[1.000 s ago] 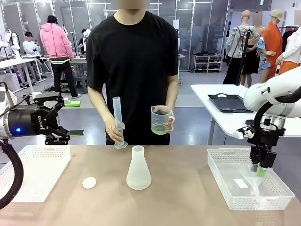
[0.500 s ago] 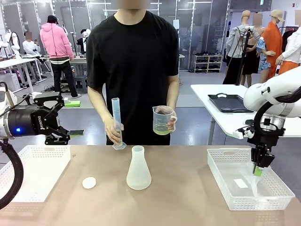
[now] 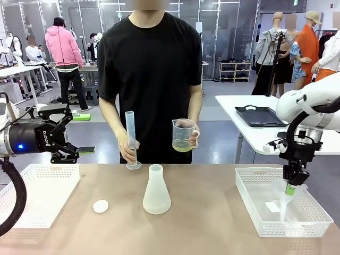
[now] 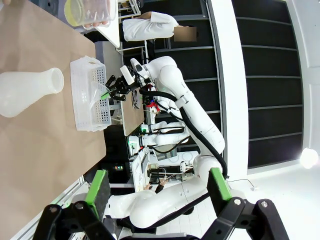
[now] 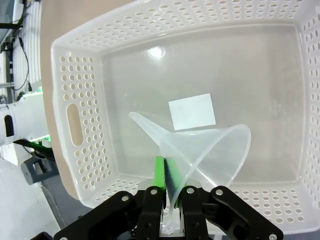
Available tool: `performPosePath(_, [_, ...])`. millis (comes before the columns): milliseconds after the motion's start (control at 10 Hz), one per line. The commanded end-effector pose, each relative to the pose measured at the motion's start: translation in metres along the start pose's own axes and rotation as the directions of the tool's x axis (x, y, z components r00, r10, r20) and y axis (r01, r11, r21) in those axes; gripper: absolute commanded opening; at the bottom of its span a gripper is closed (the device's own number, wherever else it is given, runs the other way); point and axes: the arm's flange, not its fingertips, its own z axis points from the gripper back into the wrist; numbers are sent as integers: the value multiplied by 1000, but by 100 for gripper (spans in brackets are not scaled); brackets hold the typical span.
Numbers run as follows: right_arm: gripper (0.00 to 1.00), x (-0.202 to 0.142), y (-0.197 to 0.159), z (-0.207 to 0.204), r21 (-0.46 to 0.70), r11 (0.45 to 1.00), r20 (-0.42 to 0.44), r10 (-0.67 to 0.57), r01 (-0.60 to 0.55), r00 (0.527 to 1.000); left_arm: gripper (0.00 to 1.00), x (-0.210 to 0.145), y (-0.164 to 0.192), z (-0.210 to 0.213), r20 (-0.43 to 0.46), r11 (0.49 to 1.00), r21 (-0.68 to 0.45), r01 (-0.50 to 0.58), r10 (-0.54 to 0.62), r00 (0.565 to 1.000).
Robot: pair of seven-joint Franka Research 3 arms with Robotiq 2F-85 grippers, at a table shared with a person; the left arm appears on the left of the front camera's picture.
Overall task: Prepare the solutions needed for the experiment.
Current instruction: Pick up the Plastic Funnel and insert it into the Big flask.
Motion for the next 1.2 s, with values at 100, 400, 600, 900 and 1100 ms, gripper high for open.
performPosePath(100, [0, 26, 28, 31, -125, 991, -40, -43, 37, 998, 100, -2, -2, -2, 7, 1000, -24, -20, 21, 1000])
performPosePath(400, [0, 60, 66, 73, -274, 962, -93, -44, 17, 995, 100, -2, -2, -2, 7, 1000, -24, -20, 21, 1000])
performPosePath(600, [0, 81, 99, 95, -389, 921, -128, -53, -1, 990, 100, -2, -2, -2, 7, 1000, -24, -20, 21, 1000])
performPosePath(900, [0, 100, 142, 119, -517, 856, -122, -49, -21, 991, 100, -2, -2, -2, 7, 1000, -24, -20, 21, 1000])
performPosePath(1100, [0, 99, 145, 119, -527, 850, -106, -76, 8, 991, 100, -2, -2, -2, 7, 1000, -24, -20, 21, 1000])
